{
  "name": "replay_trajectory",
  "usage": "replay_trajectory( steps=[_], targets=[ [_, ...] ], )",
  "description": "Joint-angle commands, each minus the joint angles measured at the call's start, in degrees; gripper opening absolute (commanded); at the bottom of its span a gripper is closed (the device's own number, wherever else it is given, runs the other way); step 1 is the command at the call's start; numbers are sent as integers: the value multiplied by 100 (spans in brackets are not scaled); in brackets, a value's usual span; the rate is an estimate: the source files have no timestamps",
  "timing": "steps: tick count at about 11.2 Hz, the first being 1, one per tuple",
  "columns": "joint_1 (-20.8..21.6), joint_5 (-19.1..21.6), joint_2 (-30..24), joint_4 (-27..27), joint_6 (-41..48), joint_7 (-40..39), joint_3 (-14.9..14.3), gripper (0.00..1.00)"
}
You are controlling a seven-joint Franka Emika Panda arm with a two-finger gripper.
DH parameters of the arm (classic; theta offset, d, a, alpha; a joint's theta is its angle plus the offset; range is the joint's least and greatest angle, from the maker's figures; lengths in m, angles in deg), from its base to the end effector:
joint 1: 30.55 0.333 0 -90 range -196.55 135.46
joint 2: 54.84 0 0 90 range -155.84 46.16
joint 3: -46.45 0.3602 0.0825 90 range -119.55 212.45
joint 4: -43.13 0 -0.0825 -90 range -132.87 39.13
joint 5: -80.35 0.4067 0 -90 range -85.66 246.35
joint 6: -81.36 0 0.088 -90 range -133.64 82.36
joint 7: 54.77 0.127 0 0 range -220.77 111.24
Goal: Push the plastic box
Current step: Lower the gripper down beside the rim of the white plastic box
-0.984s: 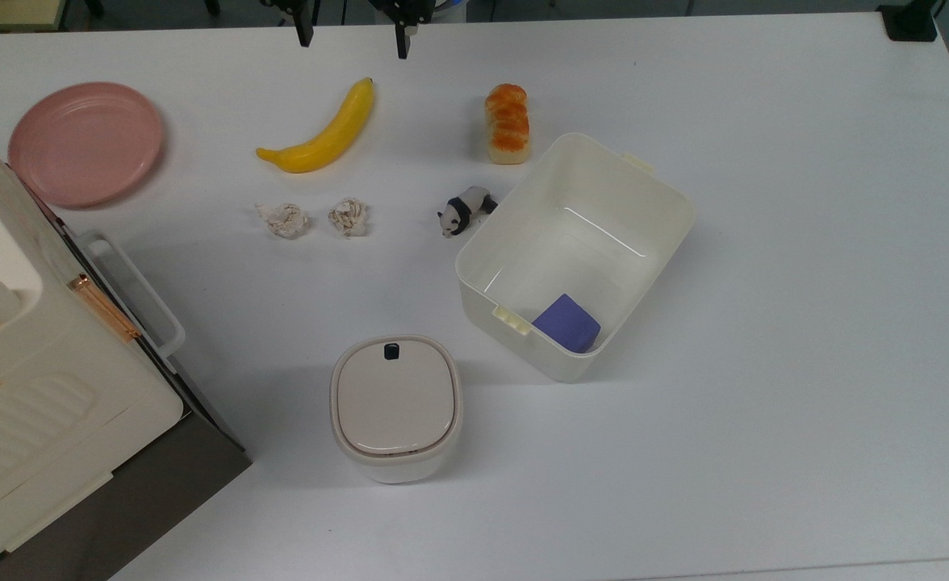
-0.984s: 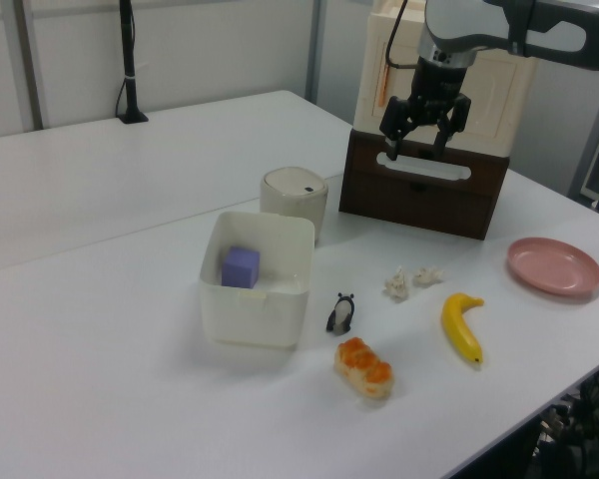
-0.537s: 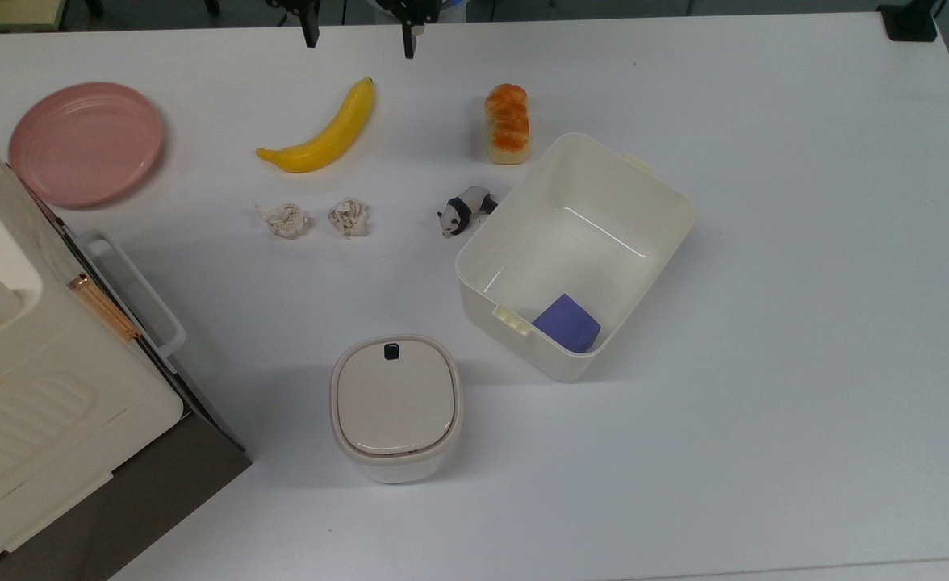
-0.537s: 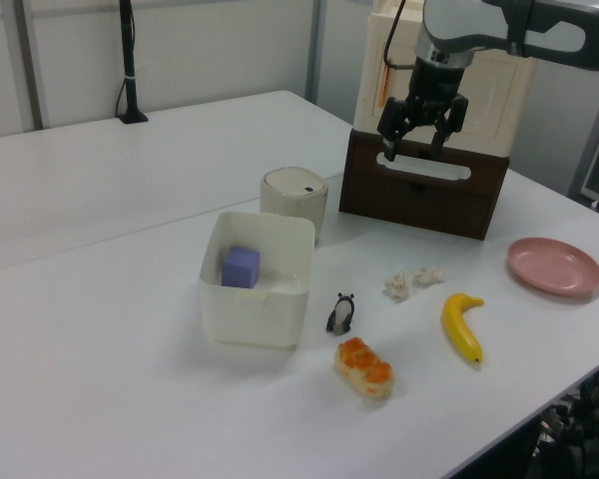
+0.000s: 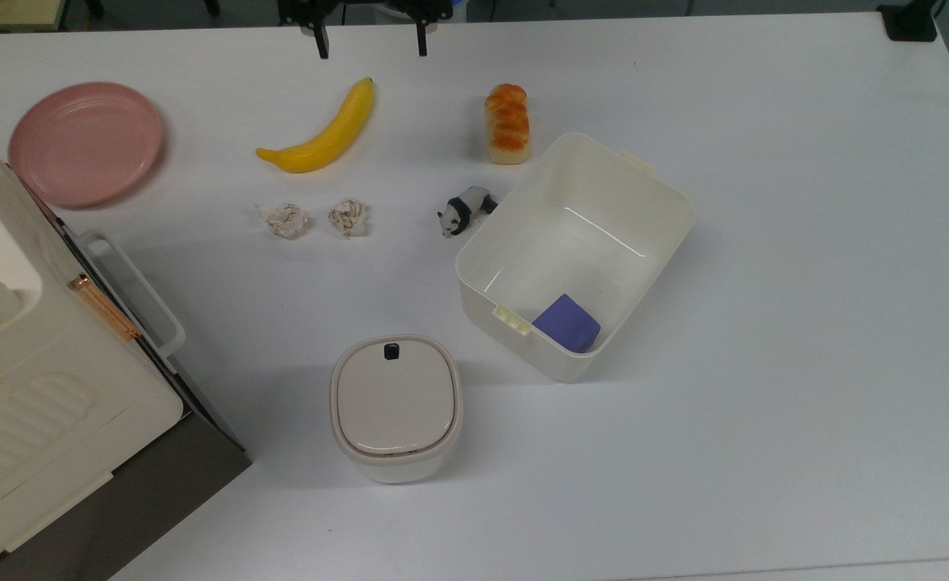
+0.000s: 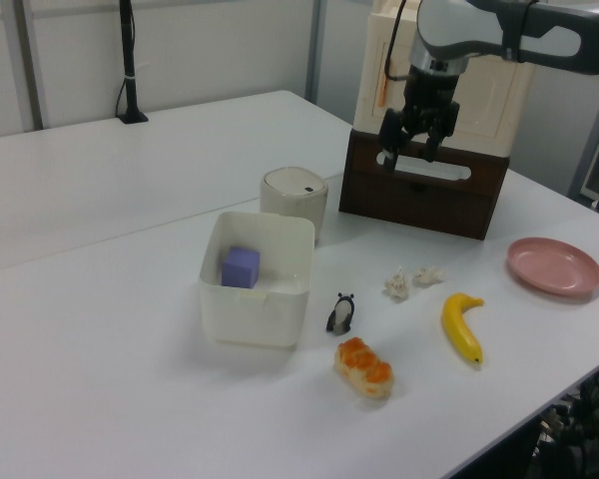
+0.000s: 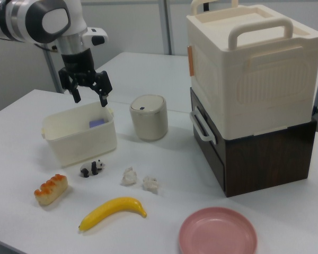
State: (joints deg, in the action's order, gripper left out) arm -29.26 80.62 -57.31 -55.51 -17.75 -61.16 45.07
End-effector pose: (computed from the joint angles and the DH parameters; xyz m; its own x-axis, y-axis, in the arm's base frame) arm 0.5745 -0.0007 0.6124 0.9927 0.1090 0.0516 0.1091 -0.9940 0.0000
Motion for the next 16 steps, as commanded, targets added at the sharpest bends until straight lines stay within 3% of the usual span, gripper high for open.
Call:
replay_trajectory(
  steps=[1,3,5,7,11,16],
  targets=[
    [83,78,-17,-260,322,-2175,-12,100],
    [196,43,167,-322,322,-3022,-12,100],
    [635,-429,605,-313,287,-3122,-56,100],
    [864,-563,1001,-305,182,-3131,-56,100],
    [926,-712,1372,-269,-283,-3131,-56,100],
    [944,-1222,1732,-226,-548,-3419,-21,100]
  ],
)
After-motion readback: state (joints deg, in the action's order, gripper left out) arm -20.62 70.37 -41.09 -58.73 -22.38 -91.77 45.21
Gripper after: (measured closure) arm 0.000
